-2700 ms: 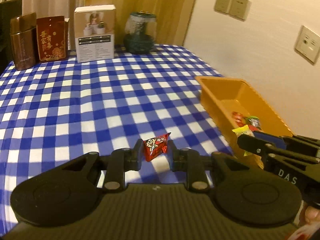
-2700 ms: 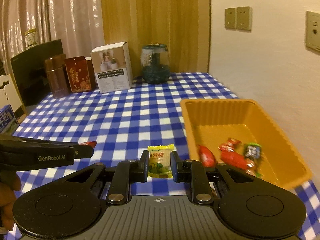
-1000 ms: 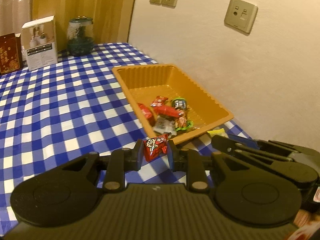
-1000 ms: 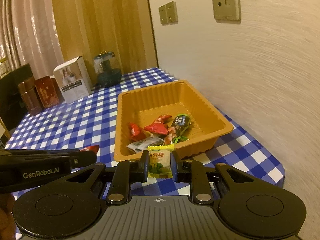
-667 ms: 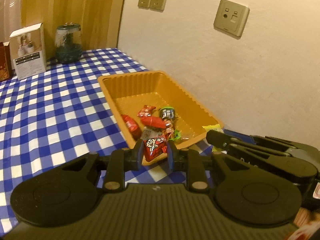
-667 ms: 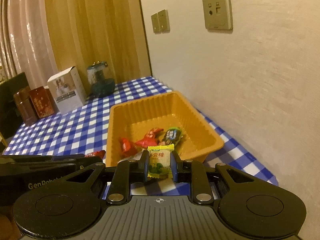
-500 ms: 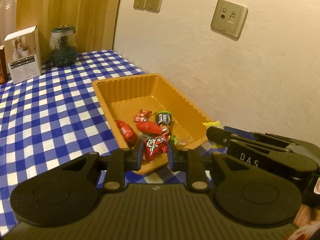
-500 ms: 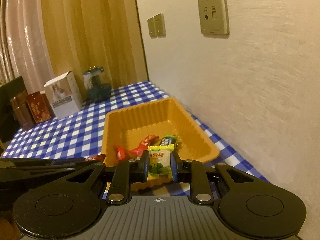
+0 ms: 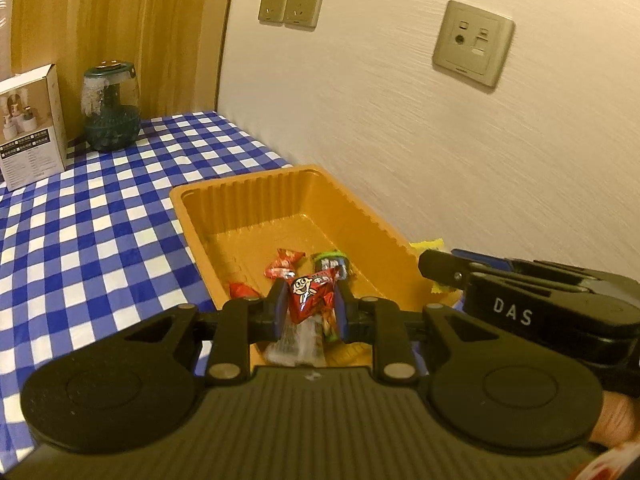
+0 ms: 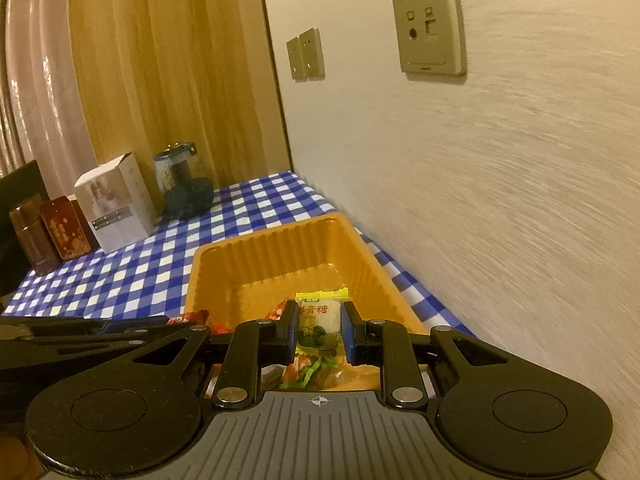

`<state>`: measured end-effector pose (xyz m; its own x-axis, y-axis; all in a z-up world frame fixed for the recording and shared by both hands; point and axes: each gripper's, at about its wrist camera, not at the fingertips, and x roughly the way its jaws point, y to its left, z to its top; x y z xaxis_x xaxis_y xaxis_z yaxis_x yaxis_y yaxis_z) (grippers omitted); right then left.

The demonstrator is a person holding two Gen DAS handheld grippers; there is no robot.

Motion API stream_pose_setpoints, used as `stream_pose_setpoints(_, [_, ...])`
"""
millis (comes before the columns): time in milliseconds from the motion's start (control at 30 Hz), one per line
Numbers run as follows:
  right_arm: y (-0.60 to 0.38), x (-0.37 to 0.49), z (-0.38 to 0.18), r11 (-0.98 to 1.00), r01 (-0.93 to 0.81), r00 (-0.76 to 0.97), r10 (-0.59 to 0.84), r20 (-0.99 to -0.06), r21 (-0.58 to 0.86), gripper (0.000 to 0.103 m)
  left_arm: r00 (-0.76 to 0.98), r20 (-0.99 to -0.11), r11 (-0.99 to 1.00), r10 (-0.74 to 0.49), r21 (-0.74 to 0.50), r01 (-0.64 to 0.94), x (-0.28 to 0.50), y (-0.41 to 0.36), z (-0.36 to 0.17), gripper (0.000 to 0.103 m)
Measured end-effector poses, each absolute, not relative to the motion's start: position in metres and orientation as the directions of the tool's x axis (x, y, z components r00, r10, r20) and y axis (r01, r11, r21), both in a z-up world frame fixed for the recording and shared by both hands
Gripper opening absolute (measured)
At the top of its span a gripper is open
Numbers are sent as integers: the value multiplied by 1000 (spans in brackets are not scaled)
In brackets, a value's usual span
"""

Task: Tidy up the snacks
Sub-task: 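Open left tool to drop red candy while right tool lowers and releases yellow packet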

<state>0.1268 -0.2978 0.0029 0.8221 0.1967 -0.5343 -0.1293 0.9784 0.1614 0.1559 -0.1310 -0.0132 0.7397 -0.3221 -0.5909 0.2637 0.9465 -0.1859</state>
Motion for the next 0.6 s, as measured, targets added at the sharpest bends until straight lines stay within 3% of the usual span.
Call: stream_pose_setpoints(600, [-295,192,-15,981,-130,795,192,-575,148,23,720,-600,934,-349,-161,319,222,-134,-33,22])
